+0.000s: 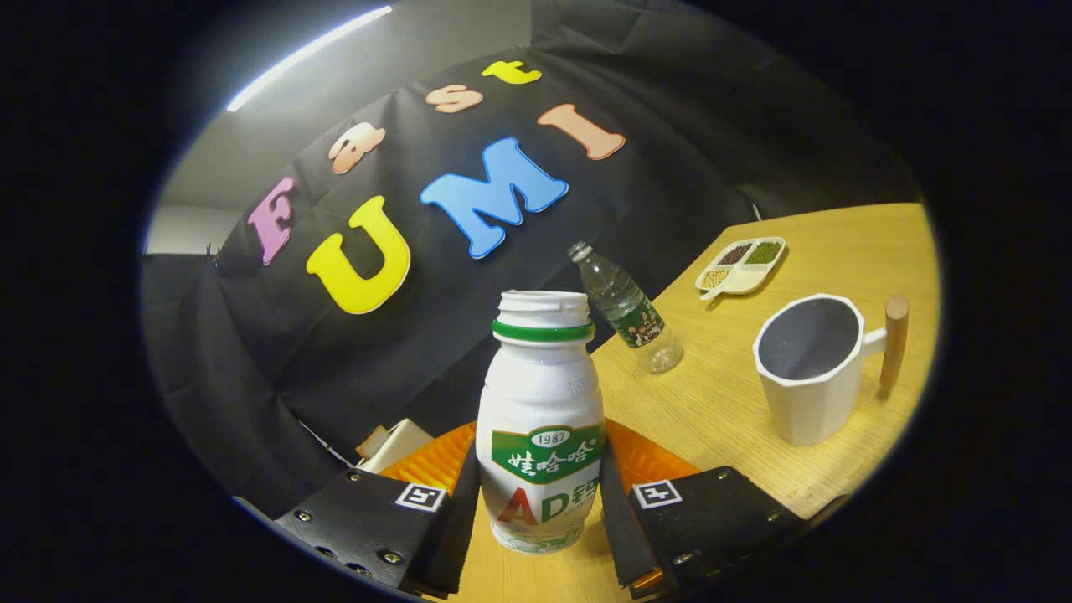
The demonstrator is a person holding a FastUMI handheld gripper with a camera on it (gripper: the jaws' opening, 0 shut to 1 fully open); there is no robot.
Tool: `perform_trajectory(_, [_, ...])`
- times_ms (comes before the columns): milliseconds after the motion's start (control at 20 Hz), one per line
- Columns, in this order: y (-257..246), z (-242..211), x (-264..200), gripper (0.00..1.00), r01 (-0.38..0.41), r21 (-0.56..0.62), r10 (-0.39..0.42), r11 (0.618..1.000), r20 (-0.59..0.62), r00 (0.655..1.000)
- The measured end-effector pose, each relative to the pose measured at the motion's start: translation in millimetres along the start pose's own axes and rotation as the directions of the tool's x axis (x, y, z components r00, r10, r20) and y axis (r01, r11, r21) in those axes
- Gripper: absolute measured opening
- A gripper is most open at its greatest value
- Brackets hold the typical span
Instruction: Take the bottle from table, then pour the juice into the cup, finally place the bottle on the coaster
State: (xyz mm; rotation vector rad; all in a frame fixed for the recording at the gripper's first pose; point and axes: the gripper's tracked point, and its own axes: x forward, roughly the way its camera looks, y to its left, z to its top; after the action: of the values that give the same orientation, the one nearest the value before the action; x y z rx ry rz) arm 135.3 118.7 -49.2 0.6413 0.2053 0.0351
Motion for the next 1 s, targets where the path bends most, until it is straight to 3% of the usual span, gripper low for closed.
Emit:
perform_trajectory(150, [8,-1,-1,0.66,0.0,-0.096,0.0,0.995,-0.004,1.0])
perform_trajectory(350, [1,4,1,0.66,0.065,-0.268,-0.061,0.961,0.025,0.998])
perform_trajectory(500, [2,3,2,0.66,0.069,-0.315,-0.059,0.947,0.04,0.997])
perform_trajectory(650, [-5,12,1,0.66,0.118,-0.407,-0.097,0.906,0.073,0.993])
perform_trajectory(850, [-11,21,3,0.66,0.185,-0.545,-0.151,0.818,0.107,0.983])
perform_trajectory(1000, [-3,11,10,0.67,0.154,-0.552,-0.131,0.82,0.082,0.988])
